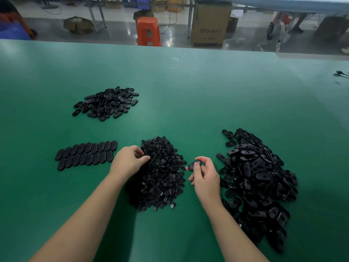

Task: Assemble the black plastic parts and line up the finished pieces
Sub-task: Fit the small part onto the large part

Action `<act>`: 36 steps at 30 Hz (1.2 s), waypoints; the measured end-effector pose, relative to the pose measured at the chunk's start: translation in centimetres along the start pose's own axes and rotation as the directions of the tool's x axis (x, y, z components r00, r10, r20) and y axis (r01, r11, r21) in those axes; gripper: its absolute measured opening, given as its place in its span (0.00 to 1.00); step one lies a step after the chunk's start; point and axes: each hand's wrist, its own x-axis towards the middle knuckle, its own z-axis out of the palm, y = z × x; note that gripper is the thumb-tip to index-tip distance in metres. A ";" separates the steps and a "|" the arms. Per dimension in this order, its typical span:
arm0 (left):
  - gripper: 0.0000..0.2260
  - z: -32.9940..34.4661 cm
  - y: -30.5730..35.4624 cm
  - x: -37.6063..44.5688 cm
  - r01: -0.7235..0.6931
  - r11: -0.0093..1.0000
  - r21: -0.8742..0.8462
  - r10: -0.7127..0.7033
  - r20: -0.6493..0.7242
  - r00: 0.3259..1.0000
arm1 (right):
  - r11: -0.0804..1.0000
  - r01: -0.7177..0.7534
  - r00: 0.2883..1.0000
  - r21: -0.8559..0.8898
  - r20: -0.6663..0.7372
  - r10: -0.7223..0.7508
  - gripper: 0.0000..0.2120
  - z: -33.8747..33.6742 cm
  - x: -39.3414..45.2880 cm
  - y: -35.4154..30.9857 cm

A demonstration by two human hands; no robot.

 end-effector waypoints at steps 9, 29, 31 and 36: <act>0.09 0.3 -0.1 0.1 -0.026 0.999 0.044 0.026 0.009 1.000 | 1.000 0.001 1.000 0.002 -0.003 -0.001 0.07 0.0 0.0 -0.1; 0.06 -1.0 0.1 -1.2 -0.114 0.990 -0.078 0.116 0.028 0.993 | 1.000 -0.015 1.000 0.026 0.000 0.015 0.08 -0.2 -0.1 -0.4; 0.05 -1.0 0.4 -1.3 -0.121 0.956 -0.266 0.127 0.007 0.992 | 0.999 -0.017 1.000 0.045 -0.005 0.017 0.08 -0.2 -0.2 -0.5; 0.07 -0.5 2.7 -2.4 0.000 0.719 -0.695 0.147 0.152 0.977 | 0.998 -0.037 0.999 0.058 -0.007 0.038 0.07 -0.3 -0.3 -0.6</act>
